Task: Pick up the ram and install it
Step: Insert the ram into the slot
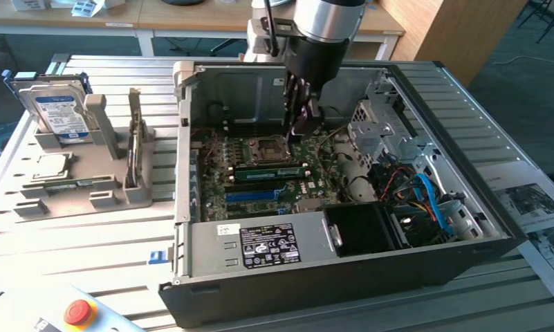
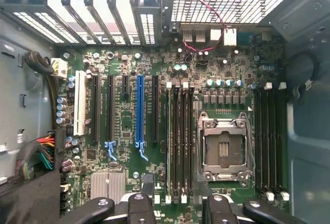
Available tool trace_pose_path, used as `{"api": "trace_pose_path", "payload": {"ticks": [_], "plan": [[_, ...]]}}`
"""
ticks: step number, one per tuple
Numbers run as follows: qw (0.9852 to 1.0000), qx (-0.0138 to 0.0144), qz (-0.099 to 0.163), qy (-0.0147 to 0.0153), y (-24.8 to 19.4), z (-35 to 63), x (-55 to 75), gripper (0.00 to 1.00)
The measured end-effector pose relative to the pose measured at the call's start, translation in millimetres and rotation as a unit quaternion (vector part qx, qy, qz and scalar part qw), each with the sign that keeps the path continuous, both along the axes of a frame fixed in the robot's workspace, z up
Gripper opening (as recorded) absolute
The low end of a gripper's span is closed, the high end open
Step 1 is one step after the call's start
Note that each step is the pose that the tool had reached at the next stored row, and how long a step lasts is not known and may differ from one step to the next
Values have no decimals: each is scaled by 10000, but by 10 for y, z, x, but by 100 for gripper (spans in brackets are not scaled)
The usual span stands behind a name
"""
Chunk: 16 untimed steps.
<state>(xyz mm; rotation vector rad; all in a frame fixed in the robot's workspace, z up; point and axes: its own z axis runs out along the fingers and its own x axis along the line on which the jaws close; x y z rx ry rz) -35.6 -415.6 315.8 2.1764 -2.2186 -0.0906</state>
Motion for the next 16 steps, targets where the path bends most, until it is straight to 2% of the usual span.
{"api": "trace_pose_path", "payload": {"ticks": [7, 16], "plan": [[10000, 0, 4, 0, 0, 20, 0, 43], [9998, -1, 189, 0, 0, 20, 0, 43]]}}
